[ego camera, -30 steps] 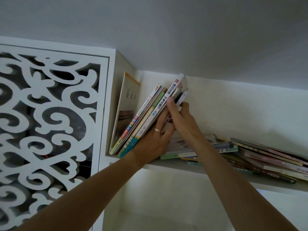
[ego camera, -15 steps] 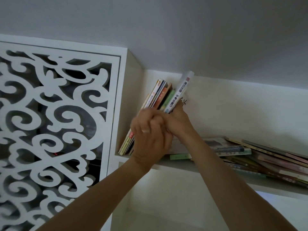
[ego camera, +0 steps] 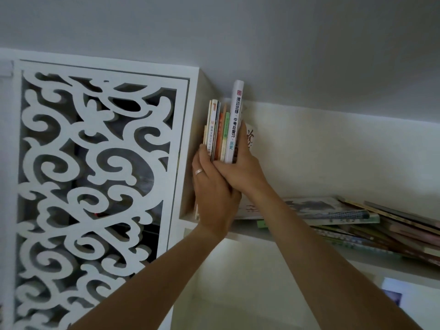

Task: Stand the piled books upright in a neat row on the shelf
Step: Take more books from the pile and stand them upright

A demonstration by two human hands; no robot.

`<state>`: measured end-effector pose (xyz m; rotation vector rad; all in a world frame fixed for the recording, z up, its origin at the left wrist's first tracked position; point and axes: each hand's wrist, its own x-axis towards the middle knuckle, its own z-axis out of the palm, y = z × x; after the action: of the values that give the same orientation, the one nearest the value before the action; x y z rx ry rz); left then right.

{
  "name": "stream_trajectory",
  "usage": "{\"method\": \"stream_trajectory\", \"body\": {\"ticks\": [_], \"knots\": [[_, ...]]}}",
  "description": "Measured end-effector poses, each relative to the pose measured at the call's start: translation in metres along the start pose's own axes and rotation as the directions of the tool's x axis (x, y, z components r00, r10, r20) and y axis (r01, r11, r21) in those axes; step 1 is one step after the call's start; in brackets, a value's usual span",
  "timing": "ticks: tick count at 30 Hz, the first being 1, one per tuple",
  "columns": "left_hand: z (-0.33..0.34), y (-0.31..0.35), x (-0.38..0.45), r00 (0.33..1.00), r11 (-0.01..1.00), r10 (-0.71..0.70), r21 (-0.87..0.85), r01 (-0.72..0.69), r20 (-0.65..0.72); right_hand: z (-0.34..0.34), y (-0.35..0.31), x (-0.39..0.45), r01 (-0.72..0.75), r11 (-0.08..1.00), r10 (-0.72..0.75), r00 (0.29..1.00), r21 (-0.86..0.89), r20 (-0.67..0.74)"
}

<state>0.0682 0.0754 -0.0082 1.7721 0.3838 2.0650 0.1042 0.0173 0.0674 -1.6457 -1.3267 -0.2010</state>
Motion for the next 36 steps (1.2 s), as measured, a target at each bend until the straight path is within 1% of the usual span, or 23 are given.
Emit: {"method": "stream_trajectory", "body": {"ticks": [3, 5, 6, 9, 11, 14, 16, 18, 20, 21, 23, 27, 31, 36], "knots": [[0.013, 0.015, -0.006, 0.995, 0.980, -0.093, -0.181, 0.087, -0.028, -0.010, -0.001, 0.003, 0.050, 0.994, -0.049, 0.999, -0.092, 0.013], [0.018, 0.019, -0.010, 0.992, 0.965, -0.117, -0.241, 0.106, -0.035, -0.016, 0.003, 0.001, 0.076, 0.986, -0.075, 0.997, -0.148, 0.012], [0.019, 0.019, -0.012, 0.992, 0.967, -0.118, -0.231, 0.104, -0.045, -0.018, 0.006, -0.001, 0.080, 0.982, -0.078, 0.997, -0.171, 0.019], [0.018, 0.016, -0.013, 0.996, 0.991, -0.070, -0.118, 0.062, -0.064, -0.017, 0.015, -0.008, 0.084, 0.979, -0.072, 0.995, -0.188, 0.070], [0.016, 0.013, -0.010, 0.998, 0.997, -0.025, -0.071, 0.021, -0.064, -0.017, 0.018, -0.010, 0.091, 0.988, -0.078, 0.992, -0.128, 0.100], [0.012, 0.009, -0.009, 0.994, 0.996, 0.085, 0.026, -0.084, -0.065, -0.016, 0.020, -0.012, 0.102, 0.995, -0.100, 0.985, -0.009, 0.144], [0.009, 0.008, -0.008, 0.990, 0.989, 0.131, 0.070, -0.127, -0.058, -0.015, 0.024, -0.016, 0.058, 0.997, -0.065, 0.985, 0.052, 0.158], [0.006, 0.004, -0.005, 0.989, 0.985, 0.143, 0.103, -0.138, -0.044, -0.014, 0.029, -0.021, -0.044, 0.995, 0.026, 0.980, 0.086, 0.198], [0.002, -0.003, -0.001, 0.988, 0.976, 0.154, 0.161, -0.146, -0.034, -0.015, 0.032, -0.027, -0.132, 0.989, 0.111, 0.963, 0.068, 0.247], [0.001, -0.005, 0.000, 0.987, 0.971, 0.155, 0.188, -0.147, -0.031, -0.017, 0.032, -0.030, -0.144, 0.988, 0.127, 0.958, 0.050, 0.258], [0.001, -0.007, -0.002, 0.991, 0.970, 0.127, 0.214, -0.115, -0.040, -0.018, 0.031, -0.036, -0.144, 0.989, 0.131, 0.958, 0.031, 0.254], [0.007, -0.003, -0.009, 0.996, 0.979, 0.052, 0.200, -0.036, -0.074, -0.007, 0.035, -0.041, -0.086, 0.996, 0.085, 0.978, -0.006, 0.189], [0.005, -0.004, -0.010, 0.997, 0.974, 0.033, 0.224, -0.019, -0.062, 0.002, 0.044, -0.042, -0.046, 0.999, 0.043, 0.989, 0.015, 0.139], [0.004, 0.001, -0.018, 0.997, 0.958, 0.050, 0.283, -0.033, -0.051, 0.010, 0.052, -0.044, -0.010, 0.999, 0.006, 0.995, 0.031, 0.098]]}}
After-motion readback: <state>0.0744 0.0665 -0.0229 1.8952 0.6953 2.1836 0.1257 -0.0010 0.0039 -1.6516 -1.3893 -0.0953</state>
